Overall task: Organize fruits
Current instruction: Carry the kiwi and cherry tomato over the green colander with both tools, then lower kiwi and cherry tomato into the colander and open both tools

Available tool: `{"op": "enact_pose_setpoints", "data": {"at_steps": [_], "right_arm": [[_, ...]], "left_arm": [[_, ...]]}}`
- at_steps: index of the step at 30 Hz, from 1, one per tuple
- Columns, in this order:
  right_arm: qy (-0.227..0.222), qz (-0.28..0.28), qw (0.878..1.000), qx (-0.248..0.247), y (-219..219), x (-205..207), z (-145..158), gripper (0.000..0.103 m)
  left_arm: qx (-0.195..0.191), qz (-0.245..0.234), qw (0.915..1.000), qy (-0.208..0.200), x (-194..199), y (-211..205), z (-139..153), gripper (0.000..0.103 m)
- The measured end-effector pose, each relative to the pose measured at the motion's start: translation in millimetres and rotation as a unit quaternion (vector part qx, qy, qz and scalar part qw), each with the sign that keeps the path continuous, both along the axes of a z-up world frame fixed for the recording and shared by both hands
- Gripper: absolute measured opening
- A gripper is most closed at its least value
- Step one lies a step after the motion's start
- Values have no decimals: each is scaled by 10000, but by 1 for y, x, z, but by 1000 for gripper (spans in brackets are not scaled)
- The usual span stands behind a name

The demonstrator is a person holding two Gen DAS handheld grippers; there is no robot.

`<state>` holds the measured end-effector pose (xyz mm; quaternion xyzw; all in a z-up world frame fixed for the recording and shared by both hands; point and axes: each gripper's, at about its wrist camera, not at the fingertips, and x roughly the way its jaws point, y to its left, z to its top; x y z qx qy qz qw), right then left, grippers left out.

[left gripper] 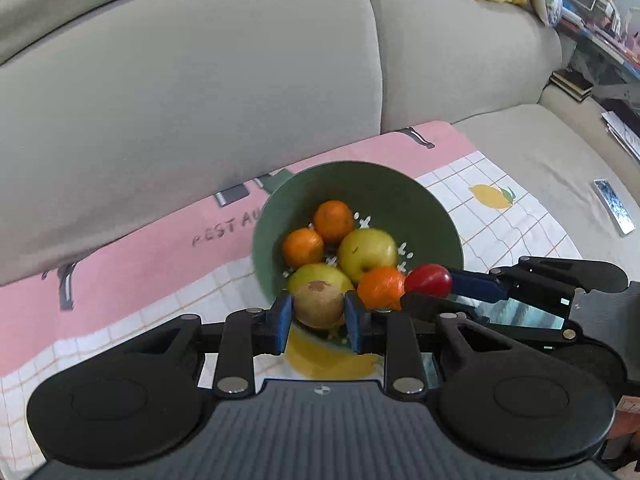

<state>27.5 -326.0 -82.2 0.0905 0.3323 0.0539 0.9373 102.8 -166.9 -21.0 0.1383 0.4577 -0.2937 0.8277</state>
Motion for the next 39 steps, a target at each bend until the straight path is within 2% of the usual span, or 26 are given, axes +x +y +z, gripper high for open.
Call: {"op": "enact_pose_setpoints", "data": {"at_steps": [8,17,27,35,39], "right_arm": [[139,-201,9984,-515,-23,24,-16,25],[587,67,9851,-1613,-12,54,-35,25],[1093,261,9767,-1829,-10,68,-58,25],[1211,329,9709,-2038,-8,73,-64,26],[1258,320,9686,-2122,-6,73,-62,26]], "left_arm": [[253,-188,9993,188,30,-41,-20,31],[562,-287,9972,402,52,-64,-51,31],[620,-304,9956,636,62,-72,-75,31],[514,-334,9957,694,64,-70,-75,31],[525,-340,9959,659,62,-69,-74,39]]}}
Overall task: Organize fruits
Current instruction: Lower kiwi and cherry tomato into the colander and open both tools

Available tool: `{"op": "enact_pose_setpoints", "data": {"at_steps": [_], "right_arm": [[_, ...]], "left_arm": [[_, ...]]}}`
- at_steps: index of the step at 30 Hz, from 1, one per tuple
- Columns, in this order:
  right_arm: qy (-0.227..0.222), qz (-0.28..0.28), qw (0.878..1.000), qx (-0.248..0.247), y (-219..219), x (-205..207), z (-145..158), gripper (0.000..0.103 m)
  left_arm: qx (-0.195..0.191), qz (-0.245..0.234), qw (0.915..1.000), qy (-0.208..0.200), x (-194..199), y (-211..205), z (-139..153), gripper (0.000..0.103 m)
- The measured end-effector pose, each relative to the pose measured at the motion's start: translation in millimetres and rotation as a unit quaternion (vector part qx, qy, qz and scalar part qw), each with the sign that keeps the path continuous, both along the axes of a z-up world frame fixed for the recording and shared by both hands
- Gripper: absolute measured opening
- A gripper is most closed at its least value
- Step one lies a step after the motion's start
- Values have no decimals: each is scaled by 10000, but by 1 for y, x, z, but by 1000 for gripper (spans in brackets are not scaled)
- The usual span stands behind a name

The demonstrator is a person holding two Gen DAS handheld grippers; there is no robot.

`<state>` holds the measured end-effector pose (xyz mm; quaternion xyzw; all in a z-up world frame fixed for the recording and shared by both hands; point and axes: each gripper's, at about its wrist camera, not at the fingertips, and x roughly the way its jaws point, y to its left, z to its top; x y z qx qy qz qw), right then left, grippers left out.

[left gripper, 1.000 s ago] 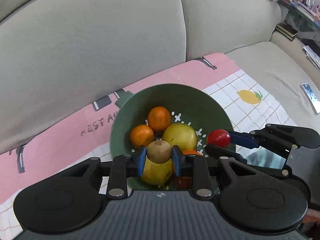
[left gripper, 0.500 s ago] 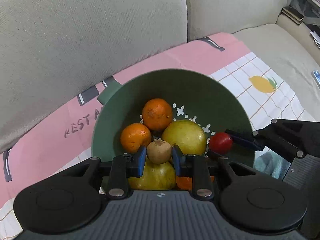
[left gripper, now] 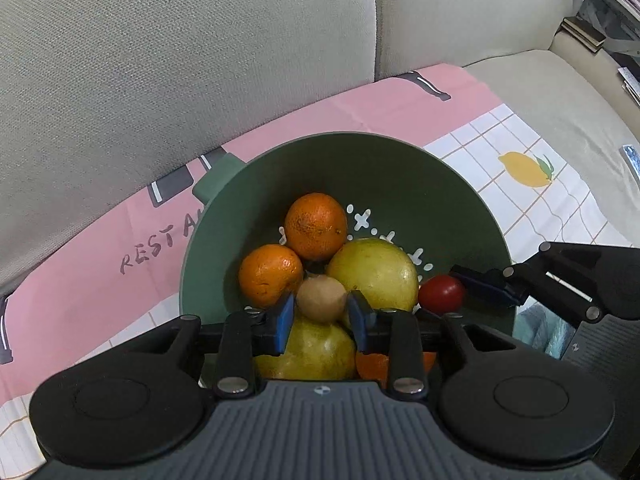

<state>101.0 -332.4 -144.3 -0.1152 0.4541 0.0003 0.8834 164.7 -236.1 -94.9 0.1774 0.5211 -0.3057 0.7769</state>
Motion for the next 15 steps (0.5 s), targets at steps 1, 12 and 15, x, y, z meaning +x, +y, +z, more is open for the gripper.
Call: {"op": "enact_pose_setpoints", "data": {"at_steps": [1,12,15], "right_arm": [[7,-7,10000,-29,1,0,1,26],[-279,-68,9989,-380,21,-4,29,61],[-408,-105,9981,-443,23,-7,42,70]], "left_arm": [[-32,-11,10000,-1,-1,1,2,40],[-465,85,9980,-421,-15,37,50,59],[-409,184,9967,-672,-24,51,68,61]]}}
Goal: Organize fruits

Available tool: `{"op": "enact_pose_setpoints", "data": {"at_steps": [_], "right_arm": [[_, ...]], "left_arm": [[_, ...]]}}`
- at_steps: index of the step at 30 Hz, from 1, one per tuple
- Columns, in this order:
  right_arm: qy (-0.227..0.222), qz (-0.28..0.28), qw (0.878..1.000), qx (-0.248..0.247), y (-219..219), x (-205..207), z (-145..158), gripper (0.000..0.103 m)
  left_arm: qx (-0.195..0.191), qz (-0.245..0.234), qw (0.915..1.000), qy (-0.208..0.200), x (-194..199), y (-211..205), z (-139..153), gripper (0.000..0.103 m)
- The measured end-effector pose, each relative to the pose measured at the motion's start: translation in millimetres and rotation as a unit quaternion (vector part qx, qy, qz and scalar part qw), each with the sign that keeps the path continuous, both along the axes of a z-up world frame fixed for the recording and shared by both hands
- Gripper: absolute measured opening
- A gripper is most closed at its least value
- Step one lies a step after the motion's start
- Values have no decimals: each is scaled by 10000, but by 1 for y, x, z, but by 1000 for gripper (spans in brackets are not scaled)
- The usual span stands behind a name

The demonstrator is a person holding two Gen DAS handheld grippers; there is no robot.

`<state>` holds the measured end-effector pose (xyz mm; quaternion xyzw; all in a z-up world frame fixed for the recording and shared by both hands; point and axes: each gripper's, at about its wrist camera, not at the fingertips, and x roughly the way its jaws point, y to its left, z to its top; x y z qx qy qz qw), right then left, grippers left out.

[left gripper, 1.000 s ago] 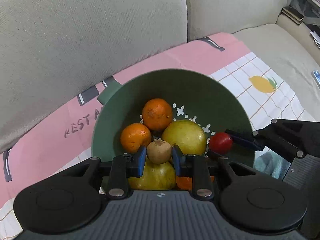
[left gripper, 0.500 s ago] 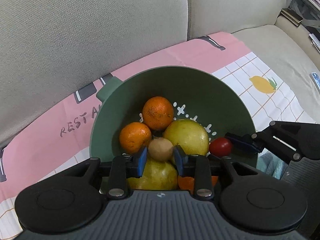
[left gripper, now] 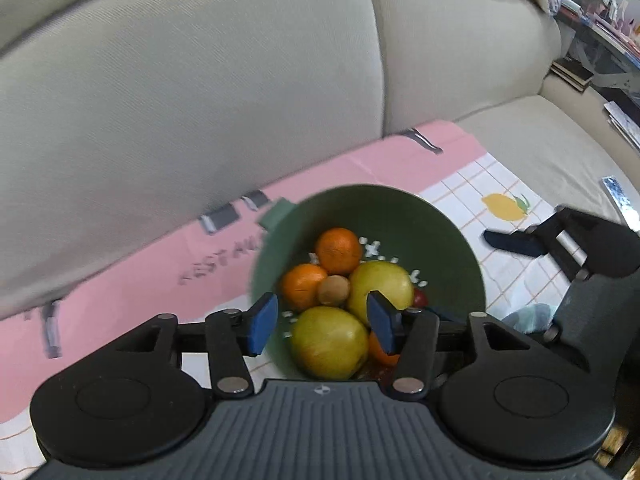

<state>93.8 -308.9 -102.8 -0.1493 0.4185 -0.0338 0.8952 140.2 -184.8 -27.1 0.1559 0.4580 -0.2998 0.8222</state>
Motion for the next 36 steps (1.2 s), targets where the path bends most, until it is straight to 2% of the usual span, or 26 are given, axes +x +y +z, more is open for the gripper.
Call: {"op": "enact_pose_setpoints", "data": {"at_steps": [5,7,9,15,20,27,31,36], "right_arm": [[-262,16,9996,-132,12,-15,29,76],[-390,40,9992,-45,19,-24,40,81],[-543,80,9984,139,23,-34,55,83],[-1152,151,9896,842,42,-65,92,91],[-1650,203,9784,1225,63,-95,113,92],[-2215,245,9641,1446,91,-138,123,95],[-2304,233,9624,1417,101,-149,117,95],[-2147,138,9684,1260,105,-149,105,96]], "left_arm": [[-2,218,9984,-531,-20,30,33,65],[-60,290,9966,-771,-30,44,46,66],[-99,365,9942,-1011,-39,56,57,67],[-165,683,9810,-1807,-74,95,89,73],[-152,1103,9665,-2314,-101,120,101,77],[-215,1778,9497,-2571,-130,147,96,85],[-296,2009,9485,-2430,-142,158,86,88],[-248,2206,9533,-2047,-147,166,66,88]]}}
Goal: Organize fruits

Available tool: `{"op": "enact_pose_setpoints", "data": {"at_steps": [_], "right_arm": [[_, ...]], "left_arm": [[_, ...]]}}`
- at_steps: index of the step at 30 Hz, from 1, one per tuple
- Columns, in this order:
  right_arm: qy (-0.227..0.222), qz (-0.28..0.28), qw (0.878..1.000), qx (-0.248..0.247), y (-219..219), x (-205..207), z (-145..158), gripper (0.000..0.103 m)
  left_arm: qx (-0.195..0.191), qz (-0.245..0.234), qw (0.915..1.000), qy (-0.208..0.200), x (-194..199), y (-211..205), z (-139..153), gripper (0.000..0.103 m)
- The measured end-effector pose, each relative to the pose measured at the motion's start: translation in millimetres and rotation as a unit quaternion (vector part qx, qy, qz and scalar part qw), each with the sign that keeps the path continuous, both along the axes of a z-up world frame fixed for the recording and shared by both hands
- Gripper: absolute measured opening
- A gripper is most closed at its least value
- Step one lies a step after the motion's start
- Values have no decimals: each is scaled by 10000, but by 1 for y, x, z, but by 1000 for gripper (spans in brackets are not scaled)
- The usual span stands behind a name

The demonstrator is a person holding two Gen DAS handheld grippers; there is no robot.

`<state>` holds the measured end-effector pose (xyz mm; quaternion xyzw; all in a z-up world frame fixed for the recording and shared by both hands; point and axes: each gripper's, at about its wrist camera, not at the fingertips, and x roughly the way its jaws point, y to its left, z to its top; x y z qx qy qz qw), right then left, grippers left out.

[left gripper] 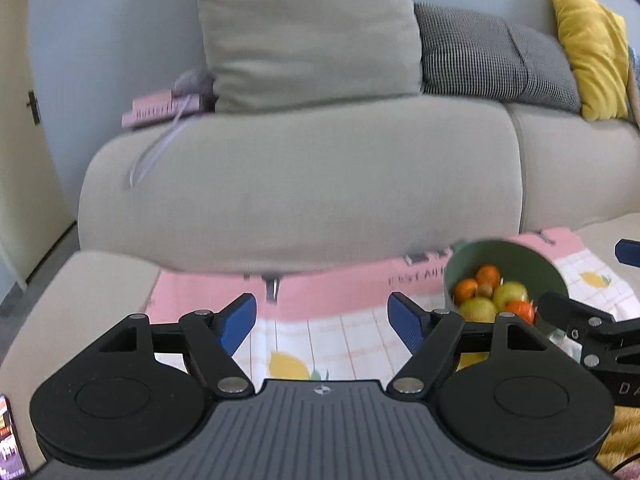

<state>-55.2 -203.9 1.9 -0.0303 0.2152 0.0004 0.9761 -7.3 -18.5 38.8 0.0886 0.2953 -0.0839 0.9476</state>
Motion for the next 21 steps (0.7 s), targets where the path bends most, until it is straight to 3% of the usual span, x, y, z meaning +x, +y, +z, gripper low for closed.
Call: {"op": "enact_pose_setpoints", "data": {"at_steps": [5,15,21], "right_arm": [[353,-32,9994,-49,-2,2,-20,96],[1002,-70,9949,8,-7,8,-48,99],[1100,-16,9939,29,-8,10,-53,99]], "left_arm": [[171,213,9991,334,-2,4,-20,88],[346,114,9962,793,-3,-8,-44,88],[395,156,9953,869,-1,-9,-46,88]]}}
